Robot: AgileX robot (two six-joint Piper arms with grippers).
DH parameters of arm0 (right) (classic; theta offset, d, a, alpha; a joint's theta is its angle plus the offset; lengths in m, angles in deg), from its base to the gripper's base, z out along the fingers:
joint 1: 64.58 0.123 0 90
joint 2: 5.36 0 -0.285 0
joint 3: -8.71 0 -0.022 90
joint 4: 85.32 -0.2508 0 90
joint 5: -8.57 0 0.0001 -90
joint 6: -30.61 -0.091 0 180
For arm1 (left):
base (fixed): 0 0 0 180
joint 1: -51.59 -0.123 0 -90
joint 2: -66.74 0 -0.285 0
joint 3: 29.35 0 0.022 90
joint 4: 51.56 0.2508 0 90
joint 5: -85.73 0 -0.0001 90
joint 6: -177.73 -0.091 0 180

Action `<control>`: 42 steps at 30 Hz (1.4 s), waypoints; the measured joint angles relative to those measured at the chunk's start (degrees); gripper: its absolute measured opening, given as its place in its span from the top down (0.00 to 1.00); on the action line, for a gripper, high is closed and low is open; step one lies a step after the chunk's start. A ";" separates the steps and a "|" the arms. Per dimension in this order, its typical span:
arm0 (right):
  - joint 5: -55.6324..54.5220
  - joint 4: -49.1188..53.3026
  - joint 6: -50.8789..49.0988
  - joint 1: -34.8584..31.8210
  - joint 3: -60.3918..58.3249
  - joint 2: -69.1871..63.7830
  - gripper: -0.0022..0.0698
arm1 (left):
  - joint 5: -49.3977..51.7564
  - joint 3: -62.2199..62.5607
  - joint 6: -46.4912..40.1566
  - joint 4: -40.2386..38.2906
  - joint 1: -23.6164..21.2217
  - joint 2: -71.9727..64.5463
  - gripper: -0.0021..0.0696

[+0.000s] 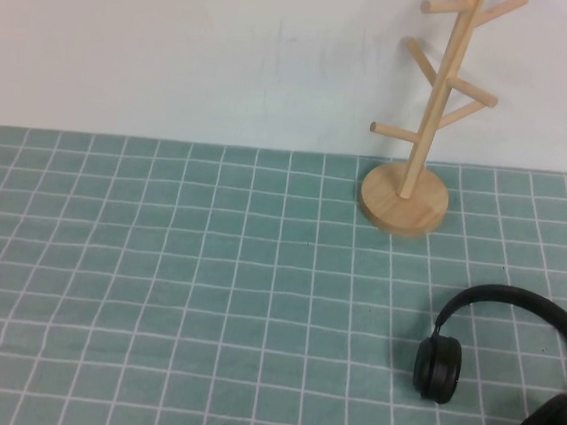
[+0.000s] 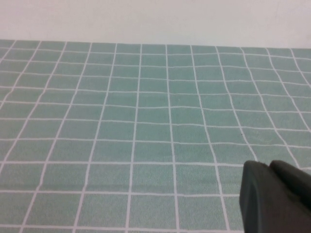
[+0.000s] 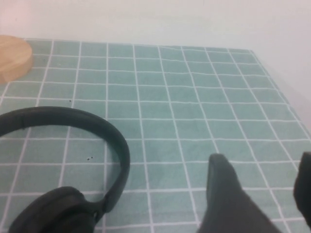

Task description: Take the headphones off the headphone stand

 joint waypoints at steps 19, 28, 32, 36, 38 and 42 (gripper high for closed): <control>0.62 0.04 -0.44 -1.14 0.00 0.00 0.97 | 0.00 0.00 0.00 0.00 0.00 0.00 0.98; 0.62 -0.01 -0.44 -1.14 0.00 0.00 0.98 | 0.00 0.00 0.00 0.00 0.00 0.00 0.98; 0.62 -0.01 -0.44 -1.14 0.00 0.00 0.98 | 0.00 0.00 0.00 0.00 0.00 0.00 0.98; 0.65 -0.01 -0.44 -1.14 0.00 0.00 0.98 | 0.00 0.00 0.00 0.00 0.00 0.00 0.98; 0.65 -0.01 -0.44 -1.14 0.00 0.00 0.98 | 0.00 0.00 0.00 0.00 0.00 0.00 0.98; 0.65 -0.01 -0.44 -1.14 0.00 0.00 0.98 | 0.00 0.00 0.00 0.00 0.00 0.00 0.98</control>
